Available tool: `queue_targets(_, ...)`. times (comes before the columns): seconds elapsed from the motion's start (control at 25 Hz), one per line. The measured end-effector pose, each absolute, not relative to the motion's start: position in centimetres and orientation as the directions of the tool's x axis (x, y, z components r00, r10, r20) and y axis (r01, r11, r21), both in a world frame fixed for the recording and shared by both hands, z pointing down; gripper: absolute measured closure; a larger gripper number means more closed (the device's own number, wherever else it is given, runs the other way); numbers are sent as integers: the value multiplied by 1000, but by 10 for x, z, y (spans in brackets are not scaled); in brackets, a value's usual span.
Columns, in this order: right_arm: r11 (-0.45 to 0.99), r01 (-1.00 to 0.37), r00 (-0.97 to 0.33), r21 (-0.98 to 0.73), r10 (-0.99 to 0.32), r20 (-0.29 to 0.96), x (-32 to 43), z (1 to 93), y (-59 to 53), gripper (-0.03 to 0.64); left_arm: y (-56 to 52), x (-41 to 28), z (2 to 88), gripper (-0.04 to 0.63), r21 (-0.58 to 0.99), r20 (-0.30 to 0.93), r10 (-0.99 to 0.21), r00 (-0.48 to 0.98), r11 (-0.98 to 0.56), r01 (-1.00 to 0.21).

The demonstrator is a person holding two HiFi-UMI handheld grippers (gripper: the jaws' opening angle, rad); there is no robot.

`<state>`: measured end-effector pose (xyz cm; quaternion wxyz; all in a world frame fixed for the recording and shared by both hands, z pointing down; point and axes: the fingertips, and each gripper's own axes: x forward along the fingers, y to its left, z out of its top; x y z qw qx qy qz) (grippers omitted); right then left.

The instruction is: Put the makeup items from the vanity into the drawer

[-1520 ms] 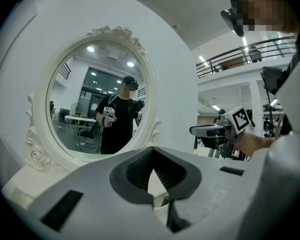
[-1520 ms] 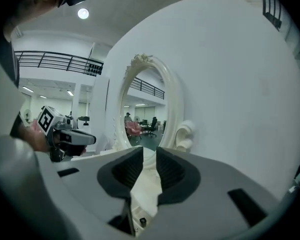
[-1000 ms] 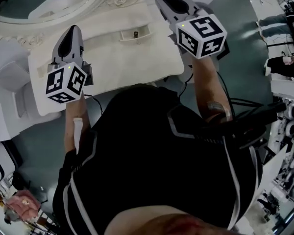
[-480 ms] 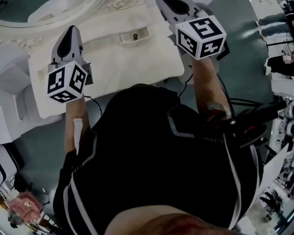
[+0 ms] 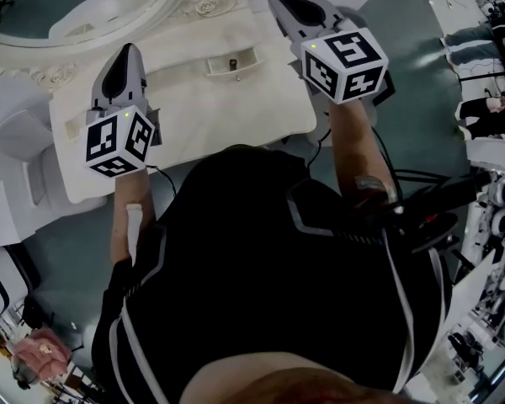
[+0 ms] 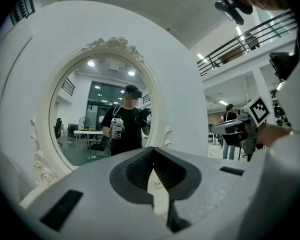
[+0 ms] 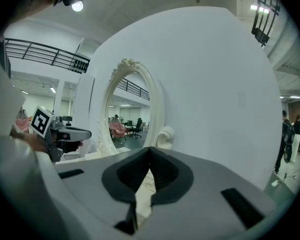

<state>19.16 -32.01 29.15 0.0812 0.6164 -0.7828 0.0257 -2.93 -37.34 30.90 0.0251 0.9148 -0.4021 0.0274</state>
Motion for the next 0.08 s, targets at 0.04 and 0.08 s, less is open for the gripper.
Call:
queue_targets(0.04, 237, -970, -225, 58, -961, 158, 191, 293, -322, 612, -375, -30, 311, 592, 15, 74, -734, 675, -676, -737)
queue_targets(0.08, 235, -970, -224, 55, -962, 157, 189, 294, -325, 614, -377, -31, 313, 592, 6, 78, -735, 674, -676, -737)
